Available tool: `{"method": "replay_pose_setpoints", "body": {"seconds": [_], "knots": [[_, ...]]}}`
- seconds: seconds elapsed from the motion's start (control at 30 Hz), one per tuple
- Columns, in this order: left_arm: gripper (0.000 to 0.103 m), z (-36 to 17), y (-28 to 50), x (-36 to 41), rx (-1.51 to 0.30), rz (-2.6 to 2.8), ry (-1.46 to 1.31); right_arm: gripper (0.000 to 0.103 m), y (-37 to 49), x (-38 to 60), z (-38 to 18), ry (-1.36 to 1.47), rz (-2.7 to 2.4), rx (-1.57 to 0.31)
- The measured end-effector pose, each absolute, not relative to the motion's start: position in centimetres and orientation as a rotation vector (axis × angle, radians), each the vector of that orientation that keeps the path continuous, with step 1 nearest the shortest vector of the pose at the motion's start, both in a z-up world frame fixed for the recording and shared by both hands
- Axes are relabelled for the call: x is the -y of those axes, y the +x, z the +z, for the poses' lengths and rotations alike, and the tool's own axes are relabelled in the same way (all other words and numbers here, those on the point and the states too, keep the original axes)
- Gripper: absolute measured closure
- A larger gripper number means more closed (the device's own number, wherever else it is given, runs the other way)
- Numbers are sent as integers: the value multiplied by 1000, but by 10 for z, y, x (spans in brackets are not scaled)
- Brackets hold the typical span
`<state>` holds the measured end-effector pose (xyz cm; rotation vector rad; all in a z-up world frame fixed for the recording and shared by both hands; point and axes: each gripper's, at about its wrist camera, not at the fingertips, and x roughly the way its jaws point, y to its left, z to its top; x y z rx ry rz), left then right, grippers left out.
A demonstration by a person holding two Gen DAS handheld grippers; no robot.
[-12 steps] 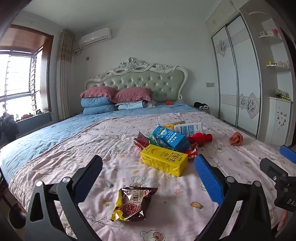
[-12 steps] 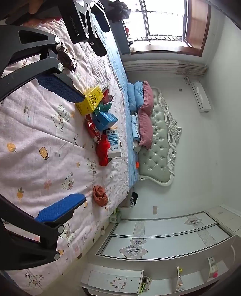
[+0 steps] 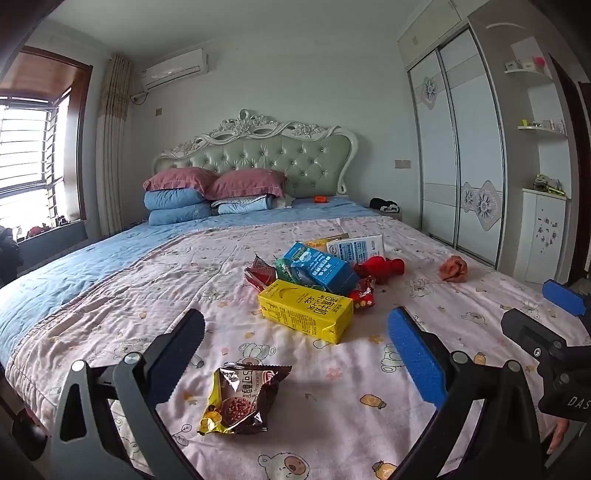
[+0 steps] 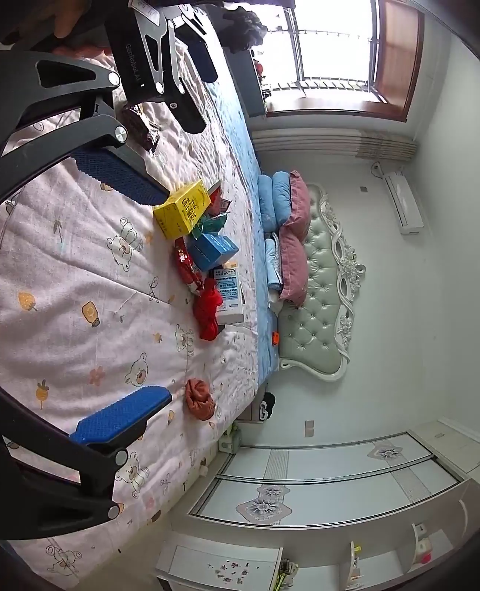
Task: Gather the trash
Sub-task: 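Approach the bed with both tools open toward the snack items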
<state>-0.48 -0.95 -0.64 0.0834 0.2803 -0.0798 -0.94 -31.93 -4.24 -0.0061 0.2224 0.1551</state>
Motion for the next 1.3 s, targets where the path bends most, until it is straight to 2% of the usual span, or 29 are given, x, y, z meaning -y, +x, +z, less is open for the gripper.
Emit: {"method": "replay_pose_setpoints", "body": {"seconds": [1.3], "knots": [[4, -13, 1, -5, -335, -95, 44, 8, -2, 323, -45, 22, 198, -257]]}}
